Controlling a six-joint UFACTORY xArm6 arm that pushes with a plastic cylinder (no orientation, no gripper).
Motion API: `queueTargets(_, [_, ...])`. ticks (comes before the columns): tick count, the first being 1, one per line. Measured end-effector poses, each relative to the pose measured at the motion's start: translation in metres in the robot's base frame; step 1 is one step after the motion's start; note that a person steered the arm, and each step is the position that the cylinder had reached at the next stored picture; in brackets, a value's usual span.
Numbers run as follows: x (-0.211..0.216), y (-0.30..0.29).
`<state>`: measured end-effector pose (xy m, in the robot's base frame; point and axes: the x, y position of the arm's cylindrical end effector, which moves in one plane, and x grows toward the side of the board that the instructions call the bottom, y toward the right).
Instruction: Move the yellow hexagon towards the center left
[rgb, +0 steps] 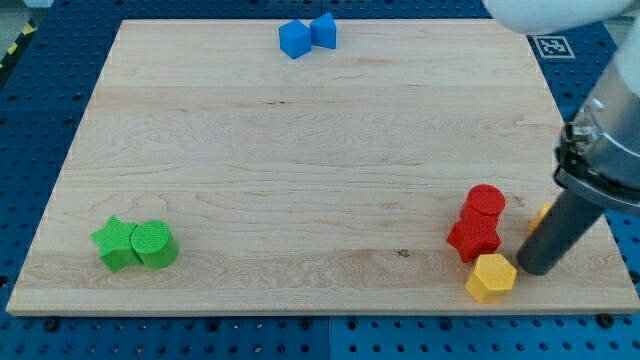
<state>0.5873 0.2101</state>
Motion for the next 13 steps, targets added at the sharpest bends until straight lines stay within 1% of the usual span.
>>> queueTargets(1, [0.029, 0.010])
queueTargets(3, [0.031, 0.005])
queueTargets(5, [0.031, -0.041])
queueTargets(6, [0.031, -0.052])
queueTargets(8, [0.031, -0.094])
queueTargets(9, [0.031, -0.095])
queueTargets(10, [0.015, -0.095])
queueTargets(11, [-0.014, -0.097])
queueTargets(13, [-0.053, -0.131])
